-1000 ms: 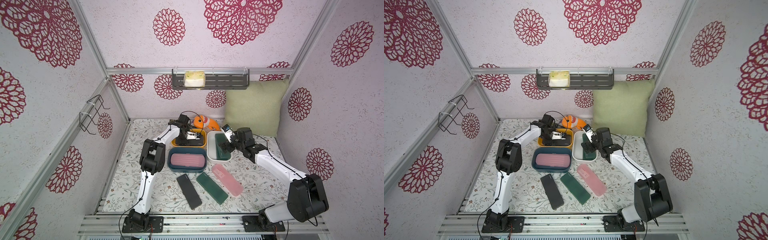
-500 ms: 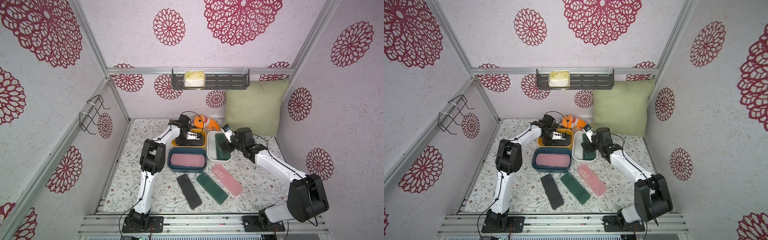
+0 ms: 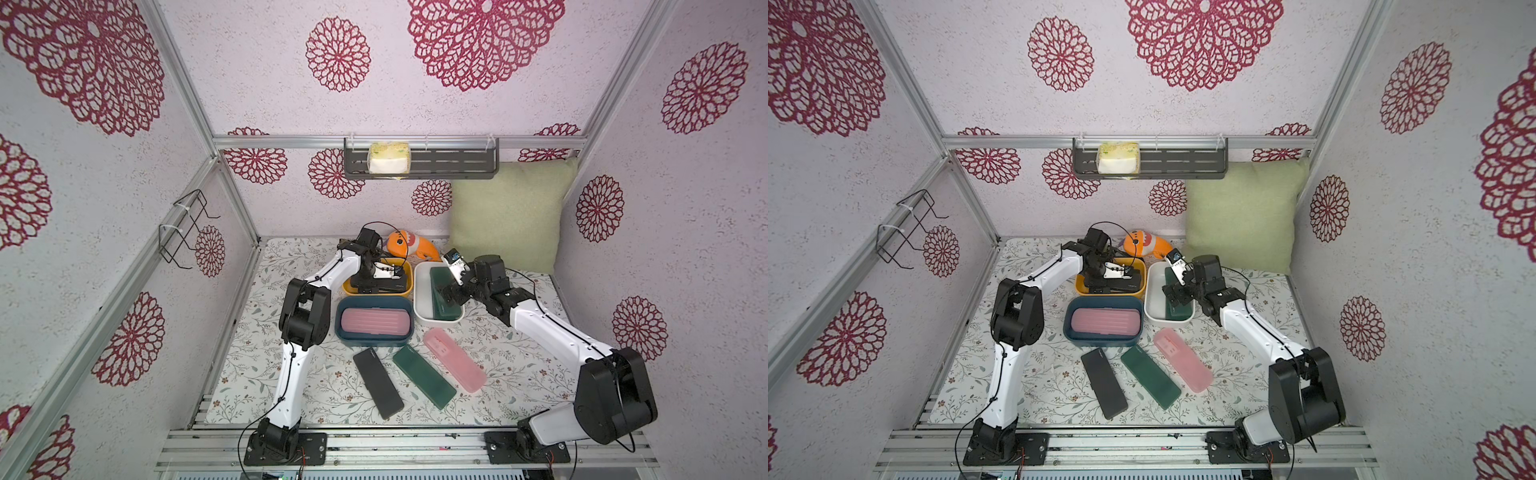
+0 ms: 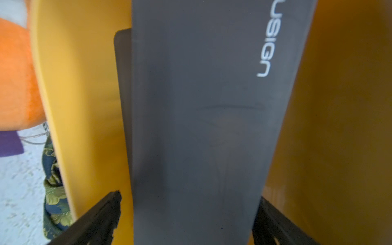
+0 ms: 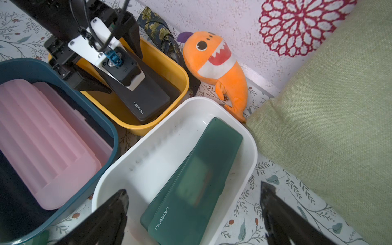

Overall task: Place the pencil cases by color into the storage box
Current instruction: Place the pencil case at the storage box.

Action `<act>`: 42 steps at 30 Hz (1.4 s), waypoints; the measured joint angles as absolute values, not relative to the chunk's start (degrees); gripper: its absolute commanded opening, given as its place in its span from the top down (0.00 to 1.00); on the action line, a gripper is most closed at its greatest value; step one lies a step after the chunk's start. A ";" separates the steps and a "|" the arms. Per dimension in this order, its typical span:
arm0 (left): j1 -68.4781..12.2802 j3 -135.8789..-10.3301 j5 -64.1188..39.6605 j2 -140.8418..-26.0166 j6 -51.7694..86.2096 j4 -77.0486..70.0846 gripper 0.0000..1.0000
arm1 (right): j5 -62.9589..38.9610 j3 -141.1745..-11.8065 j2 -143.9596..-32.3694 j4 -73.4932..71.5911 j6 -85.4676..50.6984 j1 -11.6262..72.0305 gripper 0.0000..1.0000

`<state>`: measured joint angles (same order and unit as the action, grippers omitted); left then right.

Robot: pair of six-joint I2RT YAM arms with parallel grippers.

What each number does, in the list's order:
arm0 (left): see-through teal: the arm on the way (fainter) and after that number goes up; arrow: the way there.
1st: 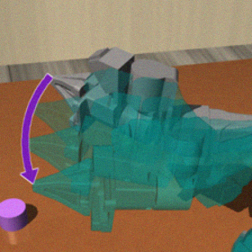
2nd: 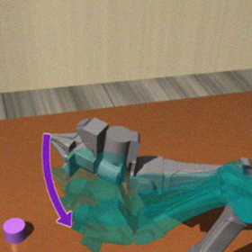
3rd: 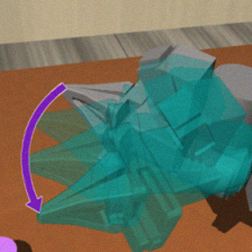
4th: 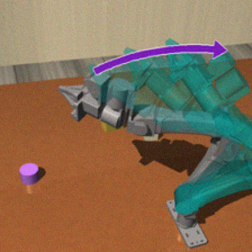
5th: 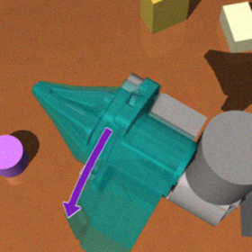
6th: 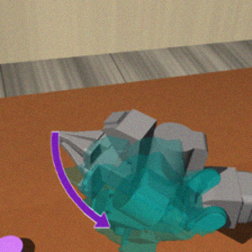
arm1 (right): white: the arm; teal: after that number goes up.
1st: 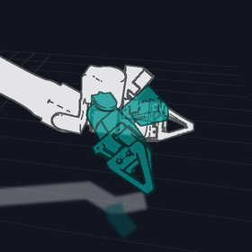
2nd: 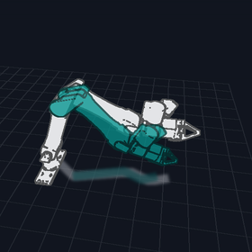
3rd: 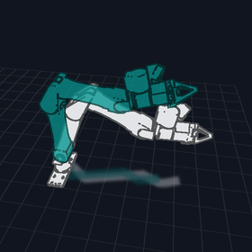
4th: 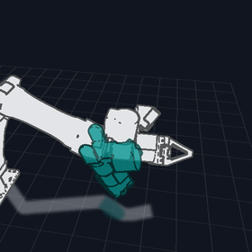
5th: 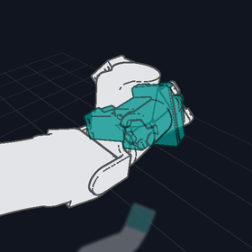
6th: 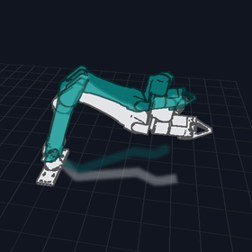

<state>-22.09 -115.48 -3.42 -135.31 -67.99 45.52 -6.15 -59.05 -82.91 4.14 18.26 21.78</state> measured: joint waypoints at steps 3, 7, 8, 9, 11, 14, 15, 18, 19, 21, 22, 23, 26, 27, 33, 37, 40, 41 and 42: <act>-22.09 -115.48 -3.31 -135.31 -68.10 45.52 0.03 | -6.17 -59.02 -82.91 4.14 18.41 21.78 0.01; -22.09 -115.48 -3.22 -135.31 -68.25 45.63 0.03 | -6.20 -59.05 -82.94 4.14 18.44 21.78 0.01; -22.09 -115.48 -3.16 -135.31 -68.36 45.69 0.03 | -6.22 -59.13 -83.05 4.16 18.41 21.78 0.01; -22.09 -115.48 -3.09 -135.24 -68.40 45.78 0.03 | -6.24 -59.37 -83.20 4.19 18.44 21.78 0.01; -22.09 -115.48 -2.96 -135.20 -68.51 46.15 0.03 | -6.24 -59.96 -83.64 4.19 18.44 21.78 0.01; -22.11 -115.50 -2.76 -134.85 -68.64 46.72 0.03 | -6.26 -60.73 -84.09 4.16 18.44 21.78 0.01; -22.11 -115.50 -2.72 -134.61 -68.64 47.05 0.03 | -6.26 -60.88 -84.16 4.16 18.44 21.78 0.01; -22.11 -115.57 -2.72 -133.88 -68.64 47.57 0.02 | -6.28 -61.17 -84.31 4.14 18.44 21.78 0.01; -22.11 -115.70 -2.74 -133.64 -68.64 47.75 0.02 | -6.28 -61.17 -84.33 4.14 18.44 21.78 0.01; -22.13 -116.31 -2.81 -133.49 -68.62 47.83 0.03 | -6.28 -61.17 -84.33 4.14 18.46 21.78 0.01; -22.15 -116.71 -2.92 -133.49 -68.60 47.79 0.03 | -6.28 -61.17 -84.33 4.16 18.44 21.78 0.01; -22.15 -116.99 -2.96 -133.49 -68.58 47.81 0.03 | -6.28 -61.17 -84.31 4.14 18.46 21.78 0.01; -22.15 -117.69 -3.18 -133.49 -68.51 47.83 0.03 | -6.28 -61.17 -84.33 4.16 18.46 21.78 0.01; -22.15 -117.89 -3.27 -133.49 -68.40 47.79 0.03 | -6.28 -61.17 -84.33 4.14 18.48 21.78 0.01; -22.13 -120.77 -3.60 -134.06 -67.46 47.03 0.03 | -6.28 -61.17 -84.33 4.16 18.59 21.78 0.01; -21.89 -122.32 -3.62 -135.13 -66.52 45.01 0.02 | -6.26 -61.17 -84.33 4.21 18.96 21.78 0.01; -21.74 -122.45 -3.60 -135.66 -65.78 43.79 0.02 | -6.24 -61.17 -84.33 4.32 19.05 21.78 0.01; -21.69 -122.45 -3.60 -135.68 -65.52 43.51 0.03 | -6.24 -61.17 -84.33 4.40 19.05 21.78 0.01; -21.65 -122.45 -3.60 -135.68 -65.08 43.18 0.03 | -6.24 -61.17 -84.31 4.56 19.05 21.78 0.01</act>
<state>-21.65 -122.45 -3.60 -135.68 -65.08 43.18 -6.24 -61.17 -84.31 4.56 19.05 21.78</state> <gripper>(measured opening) 0.975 0.989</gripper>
